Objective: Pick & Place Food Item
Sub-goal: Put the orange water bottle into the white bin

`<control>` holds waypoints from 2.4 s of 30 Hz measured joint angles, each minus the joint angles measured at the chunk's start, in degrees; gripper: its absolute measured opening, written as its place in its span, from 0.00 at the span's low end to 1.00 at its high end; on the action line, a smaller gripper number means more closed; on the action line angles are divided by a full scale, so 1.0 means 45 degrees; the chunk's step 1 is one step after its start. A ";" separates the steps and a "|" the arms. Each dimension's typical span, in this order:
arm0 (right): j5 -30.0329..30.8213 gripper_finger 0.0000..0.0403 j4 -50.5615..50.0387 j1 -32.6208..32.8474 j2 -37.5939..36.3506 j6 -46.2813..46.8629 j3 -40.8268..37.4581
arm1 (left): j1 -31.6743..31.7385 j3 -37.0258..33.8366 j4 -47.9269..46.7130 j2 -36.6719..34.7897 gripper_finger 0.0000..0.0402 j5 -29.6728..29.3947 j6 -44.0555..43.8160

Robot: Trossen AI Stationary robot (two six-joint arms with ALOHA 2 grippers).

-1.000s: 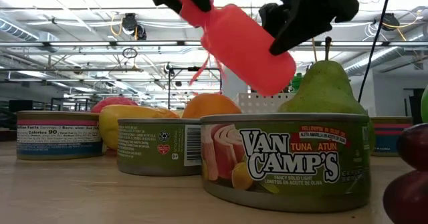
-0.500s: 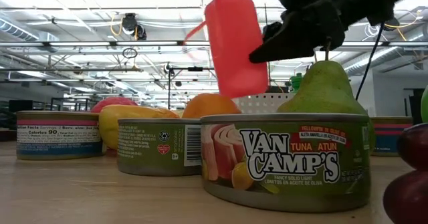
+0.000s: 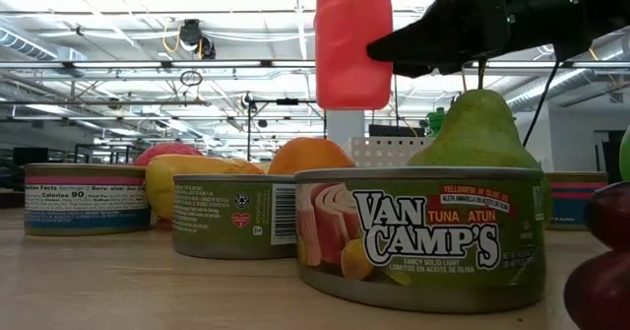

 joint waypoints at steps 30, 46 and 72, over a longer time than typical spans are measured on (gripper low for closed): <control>0.5234 0.72 -0.2923 0.0763 -0.9780 -0.1423 -0.2221 | 0.4802 -0.0034 0.4442 -0.1312 0.55 0.1538 0.2873; 0.5770 0.71 -0.3922 0.1377 -1.1045 -0.2429 -0.2239 | 1.0637 -0.0034 0.7815 0.1888 0.55 0.6263 -0.0110; 0.5770 0.71 -0.4124 0.0355 -1.0265 -0.2341 -0.2239 | 0.9134 0.1059 0.5706 0.3917 0.56 0.4230 0.1640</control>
